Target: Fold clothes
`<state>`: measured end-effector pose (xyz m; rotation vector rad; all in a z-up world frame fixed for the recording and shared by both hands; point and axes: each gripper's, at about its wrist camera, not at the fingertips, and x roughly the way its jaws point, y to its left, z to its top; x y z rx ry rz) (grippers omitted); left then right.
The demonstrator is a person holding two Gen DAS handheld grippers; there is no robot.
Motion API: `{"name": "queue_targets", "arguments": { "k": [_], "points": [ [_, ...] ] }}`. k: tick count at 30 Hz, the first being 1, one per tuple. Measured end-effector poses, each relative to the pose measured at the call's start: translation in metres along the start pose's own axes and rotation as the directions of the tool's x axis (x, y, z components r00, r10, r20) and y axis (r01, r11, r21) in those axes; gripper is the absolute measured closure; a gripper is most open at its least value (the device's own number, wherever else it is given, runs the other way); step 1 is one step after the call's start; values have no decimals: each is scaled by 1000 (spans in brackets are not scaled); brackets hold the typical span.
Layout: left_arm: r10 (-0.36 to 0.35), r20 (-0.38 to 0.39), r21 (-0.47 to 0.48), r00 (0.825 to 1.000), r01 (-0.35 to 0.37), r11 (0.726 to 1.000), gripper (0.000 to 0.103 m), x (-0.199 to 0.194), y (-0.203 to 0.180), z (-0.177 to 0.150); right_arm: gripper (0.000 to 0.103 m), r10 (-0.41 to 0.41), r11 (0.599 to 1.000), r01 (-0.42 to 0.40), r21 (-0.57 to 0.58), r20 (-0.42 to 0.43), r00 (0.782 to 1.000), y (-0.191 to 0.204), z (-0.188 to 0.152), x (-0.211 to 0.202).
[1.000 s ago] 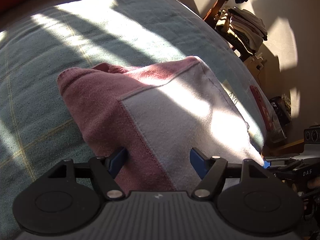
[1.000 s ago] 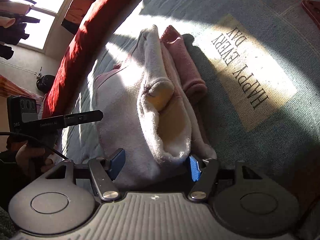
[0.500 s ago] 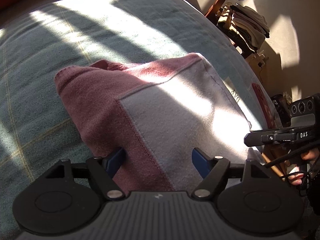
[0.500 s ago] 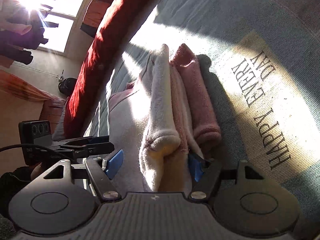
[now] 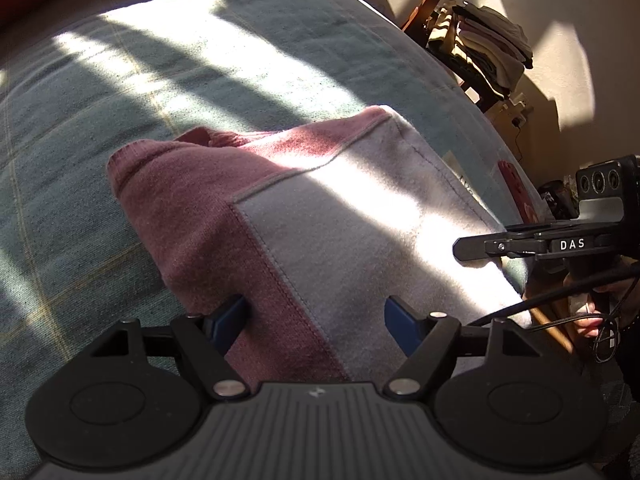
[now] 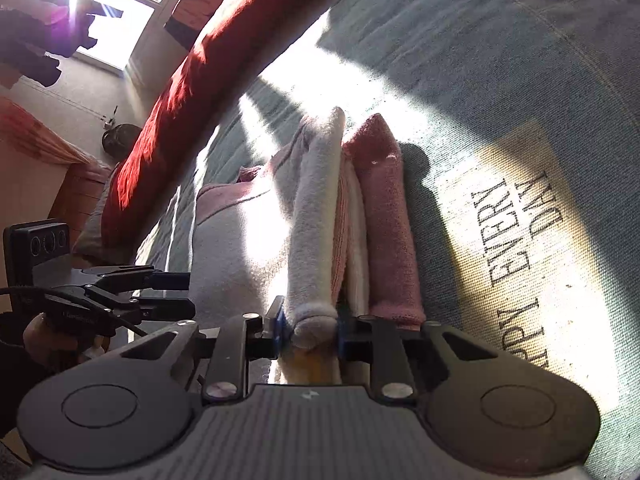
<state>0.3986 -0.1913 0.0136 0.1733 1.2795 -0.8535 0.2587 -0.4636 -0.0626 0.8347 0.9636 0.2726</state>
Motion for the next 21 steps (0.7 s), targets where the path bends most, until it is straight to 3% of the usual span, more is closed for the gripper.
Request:
{"name": "queue_targets", "arguments": {
  "k": [6,13,17,21],
  "points": [
    [-17,53,127,998,10,992,28,4,-15,4,78,-59,998,59,-1,-9,998,-2,-2,-7],
    [-74,93,109,993,63,992,28,26,-4,9,77,-77,995,76,71,7,997,-12,-8,-6],
    [-50,147,138,988,30,990,28,1,-6,10,57,-186,982,188,-29,57,981,16,-4,-28],
    [-14,178,112,984,-7,994,28,-5,10,10,57,-227,959,245,-145,130,965,46,15,-39]
  ]
}}
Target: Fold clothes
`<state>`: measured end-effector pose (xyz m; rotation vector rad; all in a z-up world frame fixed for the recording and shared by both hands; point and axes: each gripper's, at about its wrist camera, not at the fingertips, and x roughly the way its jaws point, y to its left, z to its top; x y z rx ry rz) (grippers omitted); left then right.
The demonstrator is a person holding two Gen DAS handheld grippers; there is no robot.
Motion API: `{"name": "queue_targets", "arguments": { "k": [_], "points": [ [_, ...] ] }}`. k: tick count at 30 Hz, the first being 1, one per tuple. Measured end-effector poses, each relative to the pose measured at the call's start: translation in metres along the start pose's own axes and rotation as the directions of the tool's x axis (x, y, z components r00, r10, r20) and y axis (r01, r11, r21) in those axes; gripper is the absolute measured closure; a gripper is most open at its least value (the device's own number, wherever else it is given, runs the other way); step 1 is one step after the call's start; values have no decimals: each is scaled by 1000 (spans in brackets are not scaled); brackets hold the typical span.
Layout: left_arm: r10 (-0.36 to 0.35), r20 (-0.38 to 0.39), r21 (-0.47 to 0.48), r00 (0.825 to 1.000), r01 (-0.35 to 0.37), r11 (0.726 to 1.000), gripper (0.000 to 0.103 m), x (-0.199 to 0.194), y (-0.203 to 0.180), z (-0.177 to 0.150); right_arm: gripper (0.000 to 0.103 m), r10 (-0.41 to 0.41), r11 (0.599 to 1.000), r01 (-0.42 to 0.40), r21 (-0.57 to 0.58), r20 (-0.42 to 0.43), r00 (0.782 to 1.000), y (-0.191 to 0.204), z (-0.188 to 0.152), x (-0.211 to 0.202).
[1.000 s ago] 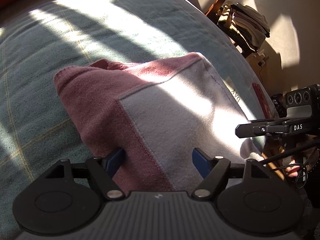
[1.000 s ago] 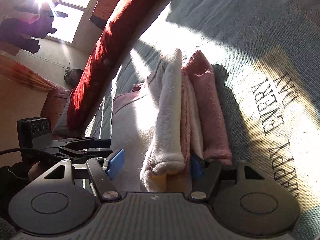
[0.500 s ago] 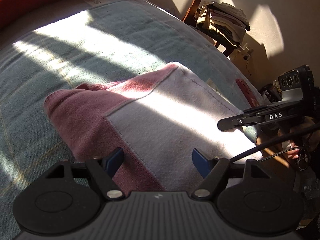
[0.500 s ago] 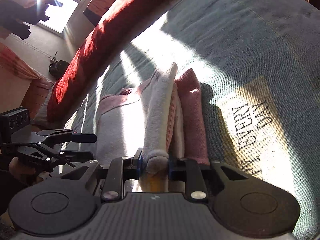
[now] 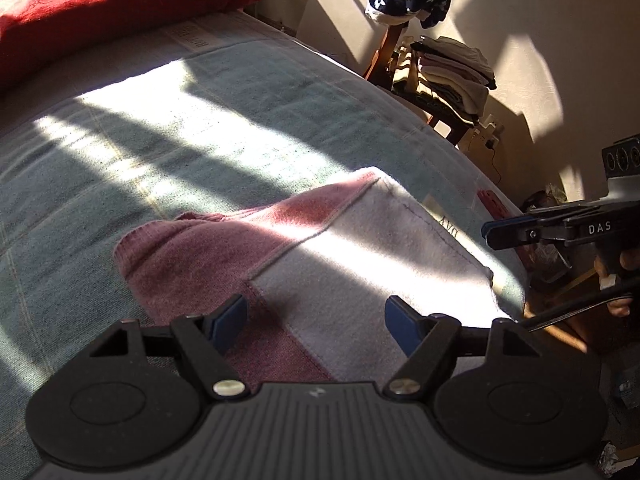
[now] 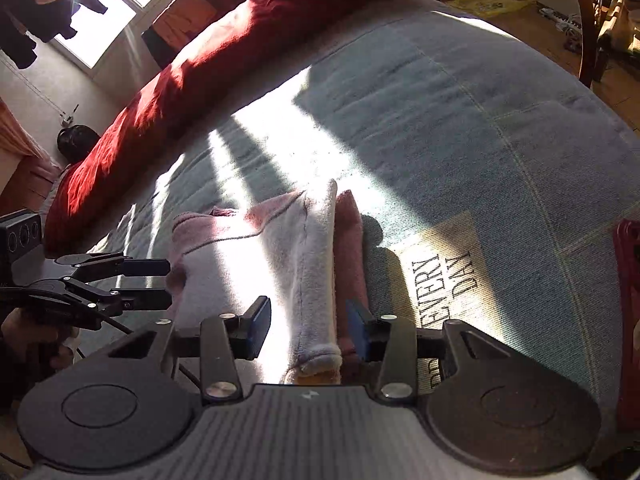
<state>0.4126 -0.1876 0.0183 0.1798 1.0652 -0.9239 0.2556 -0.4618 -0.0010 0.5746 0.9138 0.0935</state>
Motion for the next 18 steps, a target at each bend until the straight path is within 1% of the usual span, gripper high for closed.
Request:
{"name": "queue_targets", "arguments": {
  "k": [2,4,7,9,10,13,16,17,18],
  "points": [
    [0,17,-15,1000,0,1000,28,5,8,2,57,5,998,-4,-69,10,1000,12,17,8],
    [2,40,-1,999,-2,1000,28,11,11,4,57,5,990,-3,-142,11,1000,24,36,27],
    [8,44,20,999,-9,1000,28,22,13,7,57,-2,961,-4,-276,-20,1000,44,62,62],
    [-4,55,18,998,3,1000,28,23,14,7,57,-13,925,-14,-379,-69,998,54,77,89],
    [-6,61,18,998,5,1000,28,23,14,7,57,-22,909,-13,-418,-78,997,58,82,99],
    [-8,75,-2,997,8,1000,28,19,18,3,57,-36,844,-55,-534,-157,987,71,92,131],
    [-15,79,-17,997,17,1000,27,16,21,-1,57,-54,801,-101,-590,-239,970,76,96,157],
    [-13,79,-21,997,15,1000,27,16,22,-1,58,-61,788,-117,-604,-266,962,77,95,164],
    [-12,81,-28,997,15,999,27,15,23,-2,66,-64,778,-133,-614,-289,955,78,94,167]
  ]
}}
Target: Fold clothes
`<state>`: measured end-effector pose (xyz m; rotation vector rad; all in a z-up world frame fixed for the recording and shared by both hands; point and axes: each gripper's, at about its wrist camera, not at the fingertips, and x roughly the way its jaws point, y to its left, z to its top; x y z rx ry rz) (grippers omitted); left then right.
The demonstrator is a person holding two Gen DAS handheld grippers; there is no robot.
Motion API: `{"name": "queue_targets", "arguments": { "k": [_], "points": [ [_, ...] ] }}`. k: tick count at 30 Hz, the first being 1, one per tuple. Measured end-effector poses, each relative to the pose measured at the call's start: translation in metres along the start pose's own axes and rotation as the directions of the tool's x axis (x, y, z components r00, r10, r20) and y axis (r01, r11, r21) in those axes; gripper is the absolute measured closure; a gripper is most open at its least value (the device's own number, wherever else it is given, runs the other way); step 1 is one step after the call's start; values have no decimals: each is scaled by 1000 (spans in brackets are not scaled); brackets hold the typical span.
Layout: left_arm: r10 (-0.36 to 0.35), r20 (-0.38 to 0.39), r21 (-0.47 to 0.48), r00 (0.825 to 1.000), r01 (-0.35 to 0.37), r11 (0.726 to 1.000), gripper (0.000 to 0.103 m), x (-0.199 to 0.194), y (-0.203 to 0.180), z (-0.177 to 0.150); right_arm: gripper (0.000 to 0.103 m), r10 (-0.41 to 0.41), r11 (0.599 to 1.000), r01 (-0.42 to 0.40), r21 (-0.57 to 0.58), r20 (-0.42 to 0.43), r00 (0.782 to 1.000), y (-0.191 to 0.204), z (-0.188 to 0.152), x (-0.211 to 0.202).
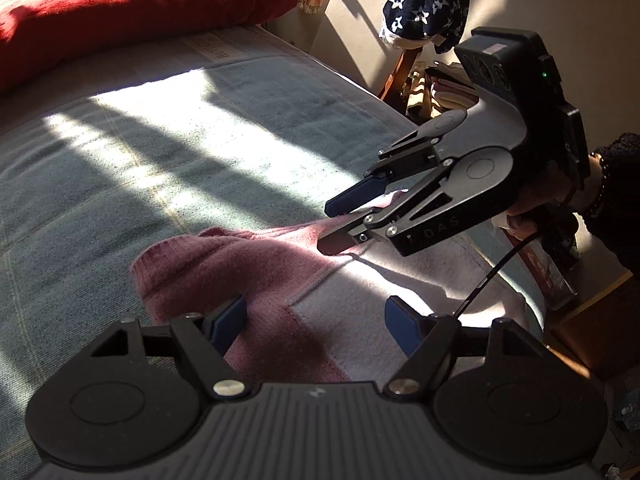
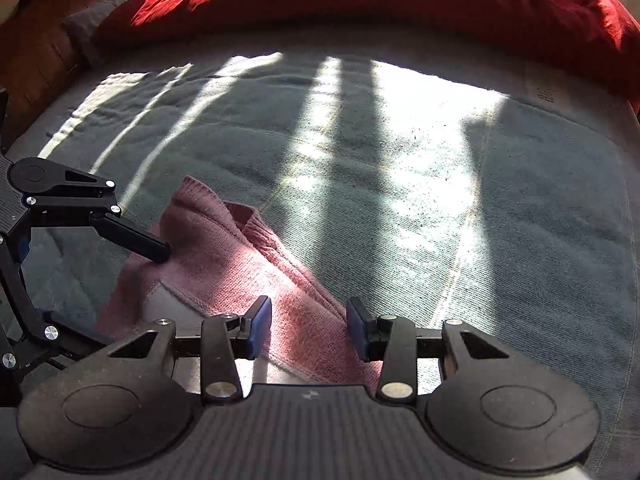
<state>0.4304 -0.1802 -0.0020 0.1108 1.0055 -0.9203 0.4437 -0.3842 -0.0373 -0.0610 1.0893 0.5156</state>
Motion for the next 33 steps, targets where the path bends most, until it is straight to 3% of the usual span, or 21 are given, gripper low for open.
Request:
{"name": "queue_targets", "arguments": {
  "k": [1,2,8,10,11,12,16,20,24,29,33],
  "points": [
    [-1,4,-7,1000,1,1000,27,-1,1,0,77,10,1000,-10,-15,-11,1000,2,0,0],
    [0,10,-11,1000,0,1000,27,-1,3,0,99,10,1000,-11,-25,-18,1000,4,-1,-1],
    [24,34,-26,999,-23,999,27,7,15,6,98,-85,996,85,3,10,996,4,-6,-27],
    [56,26,-45,998,-55,997,27,15,21,9,93,-99,995,98,31,12,995,-1,-8,-24],
    [72,21,-54,997,-71,996,28,18,24,10,83,-105,993,104,47,13,994,-3,-9,-21],
    [83,25,-59,996,-82,995,28,19,26,11,79,-106,992,104,72,18,994,-5,-10,-20],
    [88,56,-35,995,-86,996,28,-1,23,13,79,-115,986,104,127,86,990,1,-16,-48],
    [35,40,-2,999,-35,999,28,-24,10,-2,72,-83,984,67,167,96,992,14,-38,-79],
    [-86,36,-3,996,86,996,28,-24,-4,-18,69,-101,973,90,211,44,994,11,-64,-72],
    [-65,28,-19,997,66,998,28,11,-6,-16,75,-102,963,86,257,48,994,-10,-78,-46],
    [-59,42,-28,997,60,998,28,3,-5,-3,73,-110,967,91,240,70,991,4,-81,-69]
  ]
}}
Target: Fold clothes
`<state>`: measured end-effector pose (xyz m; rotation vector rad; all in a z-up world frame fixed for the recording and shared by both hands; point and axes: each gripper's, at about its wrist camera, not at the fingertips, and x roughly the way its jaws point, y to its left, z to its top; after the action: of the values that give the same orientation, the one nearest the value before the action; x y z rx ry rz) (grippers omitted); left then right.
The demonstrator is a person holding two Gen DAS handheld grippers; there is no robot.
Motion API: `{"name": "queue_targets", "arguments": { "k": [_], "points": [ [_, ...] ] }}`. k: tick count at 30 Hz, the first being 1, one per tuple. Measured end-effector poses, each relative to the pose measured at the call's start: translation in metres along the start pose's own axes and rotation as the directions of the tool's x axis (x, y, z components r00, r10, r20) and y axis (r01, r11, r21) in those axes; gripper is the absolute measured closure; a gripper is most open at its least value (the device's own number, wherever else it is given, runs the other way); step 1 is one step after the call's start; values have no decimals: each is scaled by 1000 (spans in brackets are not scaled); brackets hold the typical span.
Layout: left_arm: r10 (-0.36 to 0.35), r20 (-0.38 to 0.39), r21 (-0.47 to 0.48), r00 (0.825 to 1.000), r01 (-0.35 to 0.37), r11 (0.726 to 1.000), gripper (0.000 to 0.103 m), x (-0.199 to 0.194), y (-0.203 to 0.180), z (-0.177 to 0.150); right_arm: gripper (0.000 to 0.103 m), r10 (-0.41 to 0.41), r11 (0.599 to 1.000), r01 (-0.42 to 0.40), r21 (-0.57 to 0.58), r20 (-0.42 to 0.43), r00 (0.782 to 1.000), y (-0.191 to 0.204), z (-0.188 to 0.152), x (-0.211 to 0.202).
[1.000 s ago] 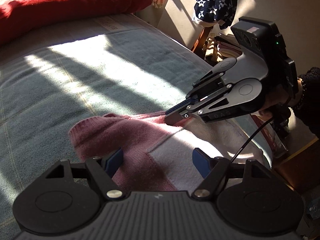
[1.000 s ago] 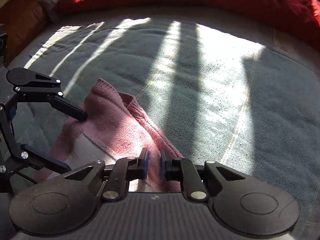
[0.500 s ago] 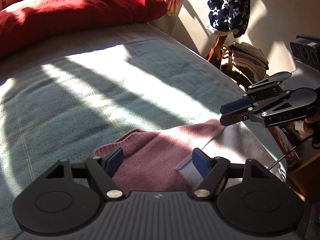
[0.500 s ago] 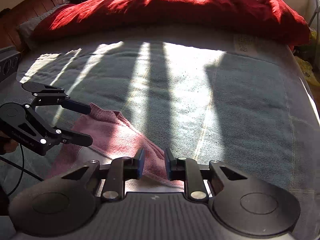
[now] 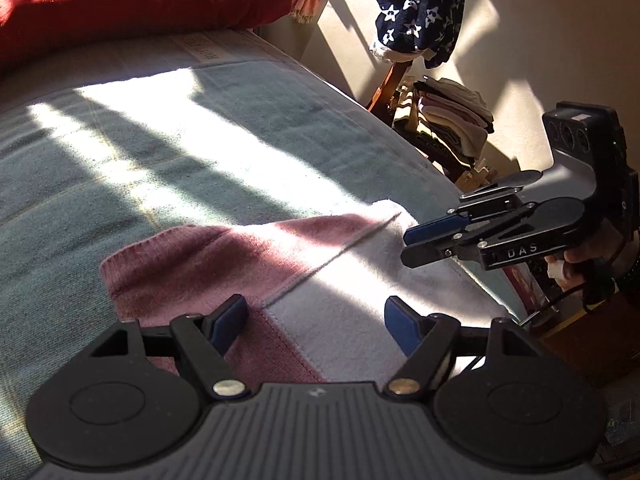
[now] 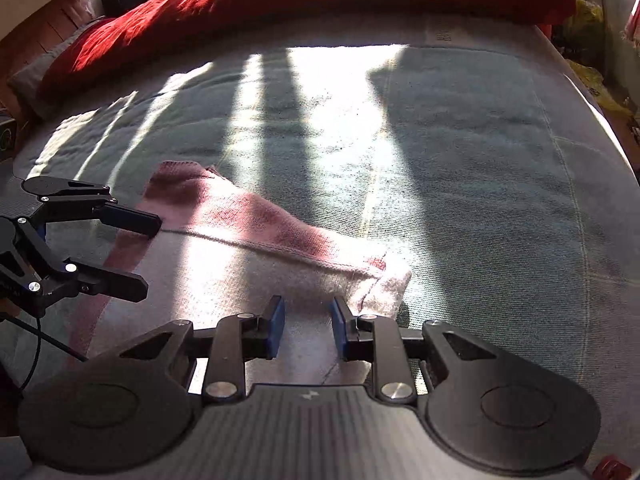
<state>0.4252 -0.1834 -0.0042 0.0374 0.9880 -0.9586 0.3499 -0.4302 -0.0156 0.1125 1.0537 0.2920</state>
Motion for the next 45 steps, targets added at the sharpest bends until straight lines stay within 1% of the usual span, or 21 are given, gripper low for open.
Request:
{"name": "queue_targets", "arguments": {
  "k": [2,4,5,8,11,14,16,17,21,22,24,27,30,32,34,36,38,39,42,44,45],
  "points": [
    [2,-7,8,1000,-2,1000,28,-10,-2,-2,72,4,1000,-3,-13,14,1000,8,-4,-18],
    [2,-19,15,1000,-2,1000,28,-20,-5,-5,72,35,999,-35,-33,11,999,19,-14,-33],
    [-3,-25,16,1000,3,1000,28,-23,-8,-8,72,55,997,-55,-48,1,999,26,-21,-37],
    [-32,-33,18,999,33,999,27,-25,-16,-16,72,78,994,-83,-72,-75,994,38,-48,-33],
    [-41,-60,43,997,44,998,27,-13,-26,-24,73,51,998,-55,-43,-93,994,31,-73,-25],
    [-3,-78,75,997,9,997,28,-4,-30,-26,73,60,998,-58,37,-53,997,25,-79,-29],
    [0,-81,75,997,6,997,27,-10,-33,-23,72,44,998,-43,36,-41,998,32,-78,-36],
    [-1,-85,80,996,7,997,27,-14,-36,-24,69,43,999,-43,14,-38,998,38,-77,-41],
    [-10,-109,123,994,24,992,27,-38,-57,-36,57,81,996,-82,-20,-38,996,58,-82,-57],
    [-19,-120,123,993,34,992,27,-41,-61,-41,56,87,996,-88,-22,-44,995,60,-87,-58],
    [-53,-152,92,987,67,993,27,-41,-67,-56,46,93,995,-94,-25,-60,994,65,-96,-57],
    [-79,-203,12,976,83,996,27,-29,-68,-82,45,63,998,-63,0,-92,994,61,-113,-46],
    [-75,-230,-40,970,68,997,28,-21,-67,-95,45,41,999,-39,26,-89,995,57,-120,-46],
    [-75,-211,-29,975,71,997,28,-28,-70,-87,45,20,1000,-18,23,-85,996,59,-120,-51],
    [-64,-170,0,983,65,998,28,-36,-72,-74,45,2,1000,-2,9,-75,997,62,-119,-56],
    [-43,-117,30,992,47,998,27,-41,-71,-55,45,-17,1000,17,-8,-44,999,66,-114,-61],
    [-25,-79,48,997,29,998,27,-36,-65,-38,45,-25,1000,25,-16,10,1000,68,-106,-65],
    [-24,-75,51,997,28,998,27,-31,-61,-33,44,-28,999,29,-21,36,999,69,-100,-65],
    [-50,-110,43,993,55,998,27,-4,-48,-27,43,-37,997,43,-69,92,995,71,-85,-57],
    [-52,-138,22,989,55,998,27,12,-41,-31,43,-31,991,44,-128,103,994,72,-77,-47],
    [-55,-140,19,989,58,998,27,15,-40,-31,43,-39,987,53,-152,89,995,70,-77,-39]
  ]
}}
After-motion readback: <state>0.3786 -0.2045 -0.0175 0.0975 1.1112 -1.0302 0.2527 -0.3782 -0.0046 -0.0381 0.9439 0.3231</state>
